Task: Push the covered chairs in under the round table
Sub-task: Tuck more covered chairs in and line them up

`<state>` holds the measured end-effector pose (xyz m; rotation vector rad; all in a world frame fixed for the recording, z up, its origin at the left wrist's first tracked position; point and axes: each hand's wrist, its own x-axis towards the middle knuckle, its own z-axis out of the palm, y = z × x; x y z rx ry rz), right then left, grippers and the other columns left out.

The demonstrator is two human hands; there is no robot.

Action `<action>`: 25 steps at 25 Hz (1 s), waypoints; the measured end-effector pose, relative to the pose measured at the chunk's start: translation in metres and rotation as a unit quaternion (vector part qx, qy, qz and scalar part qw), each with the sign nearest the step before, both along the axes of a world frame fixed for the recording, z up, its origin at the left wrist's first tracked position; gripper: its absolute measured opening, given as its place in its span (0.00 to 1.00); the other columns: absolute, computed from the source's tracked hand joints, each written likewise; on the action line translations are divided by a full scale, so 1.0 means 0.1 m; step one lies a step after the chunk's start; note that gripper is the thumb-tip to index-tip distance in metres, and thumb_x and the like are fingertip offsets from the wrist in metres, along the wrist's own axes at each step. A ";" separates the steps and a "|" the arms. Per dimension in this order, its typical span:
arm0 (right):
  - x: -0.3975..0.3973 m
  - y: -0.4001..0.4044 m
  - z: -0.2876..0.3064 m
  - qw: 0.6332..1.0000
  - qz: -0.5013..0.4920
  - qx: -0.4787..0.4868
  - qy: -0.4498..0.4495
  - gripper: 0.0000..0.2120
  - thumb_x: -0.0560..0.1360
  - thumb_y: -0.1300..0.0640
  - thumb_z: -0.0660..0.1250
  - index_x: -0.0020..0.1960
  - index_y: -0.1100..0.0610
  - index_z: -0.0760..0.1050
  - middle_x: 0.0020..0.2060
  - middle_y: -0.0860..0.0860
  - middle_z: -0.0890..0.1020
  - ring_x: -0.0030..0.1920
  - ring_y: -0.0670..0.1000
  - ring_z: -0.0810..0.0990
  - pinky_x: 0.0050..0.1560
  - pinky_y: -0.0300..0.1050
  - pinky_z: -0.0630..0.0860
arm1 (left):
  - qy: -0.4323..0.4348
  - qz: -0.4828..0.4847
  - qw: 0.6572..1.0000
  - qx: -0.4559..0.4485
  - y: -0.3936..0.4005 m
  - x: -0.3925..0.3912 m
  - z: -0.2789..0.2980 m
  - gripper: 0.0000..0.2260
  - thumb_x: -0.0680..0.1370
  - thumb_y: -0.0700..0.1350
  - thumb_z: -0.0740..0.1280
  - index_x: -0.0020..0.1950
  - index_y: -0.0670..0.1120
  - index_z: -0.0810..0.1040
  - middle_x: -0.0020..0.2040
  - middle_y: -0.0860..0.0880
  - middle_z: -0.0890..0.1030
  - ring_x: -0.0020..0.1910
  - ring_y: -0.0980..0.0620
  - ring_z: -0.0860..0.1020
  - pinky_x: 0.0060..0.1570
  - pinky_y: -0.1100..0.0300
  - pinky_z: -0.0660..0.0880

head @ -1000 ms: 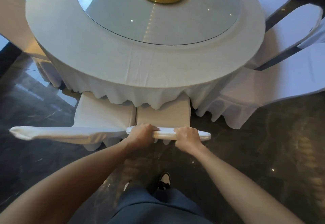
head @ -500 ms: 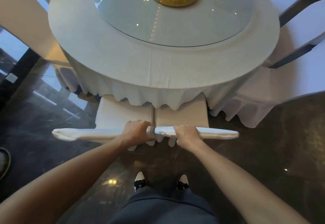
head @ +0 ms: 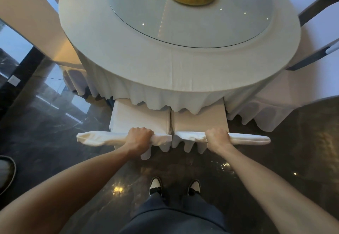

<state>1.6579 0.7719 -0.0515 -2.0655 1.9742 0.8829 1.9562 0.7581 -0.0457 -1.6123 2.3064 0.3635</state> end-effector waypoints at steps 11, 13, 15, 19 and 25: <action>0.41 -0.01 0.03 0.999 0.010 -0.008 -0.038 0.11 0.71 0.57 0.71 0.53 0.54 0.80 0.43 0.52 0.82 0.43 0.54 0.80 0.43 0.48 0.74 | -0.017 0.015 1.000 -0.020 -0.18 0.25 0.00 0.09 0.74 0.43 0.67 0.50 0.55 0.81 0.41 0.53 0.81 0.38 0.52 0.78 0.44 0.56 0.73; 0.40 -0.01 0.05 1.000 0.002 0.001 -0.027 0.13 0.68 0.57 0.73 0.52 0.53 0.80 0.41 0.51 0.82 0.41 0.54 0.79 0.43 0.48 0.76 | -0.019 0.016 0.999 -0.025 -0.18 0.25 0.00 0.08 0.74 0.44 0.68 0.51 0.55 0.81 0.41 0.53 0.81 0.38 0.52 0.78 0.44 0.55 0.72; 0.41 -0.03 0.08 1.000 0.002 0.011 -0.025 0.14 0.66 0.58 0.74 0.51 0.53 0.80 0.41 0.51 0.82 0.41 0.54 0.79 0.43 0.48 0.76 | -0.011 0.018 0.999 -0.026 -0.20 0.28 -0.02 0.08 0.74 0.45 0.68 0.51 0.55 0.81 0.41 0.53 0.81 0.38 0.52 0.77 0.44 0.55 0.72; 0.37 -0.01 0.05 1.000 0.006 0.003 -0.030 0.12 0.70 0.59 0.70 0.54 0.53 0.80 0.43 0.52 0.83 0.44 0.55 0.80 0.45 0.48 0.74 | -0.012 0.009 0.999 -0.037 -0.21 0.34 -0.06 0.09 0.74 0.46 0.68 0.53 0.56 0.81 0.42 0.52 0.82 0.37 0.53 0.75 0.42 0.56 0.70; 0.38 0.01 0.06 0.999 0.013 -0.015 -0.043 0.11 0.73 0.60 0.67 0.56 0.55 0.79 0.45 0.53 0.83 0.46 0.56 0.81 0.46 0.50 0.75 | -0.013 0.009 0.999 -0.034 -0.25 0.30 -0.04 0.07 0.75 0.44 0.67 0.50 0.55 0.81 0.40 0.53 0.81 0.38 0.52 0.78 0.43 0.56 0.74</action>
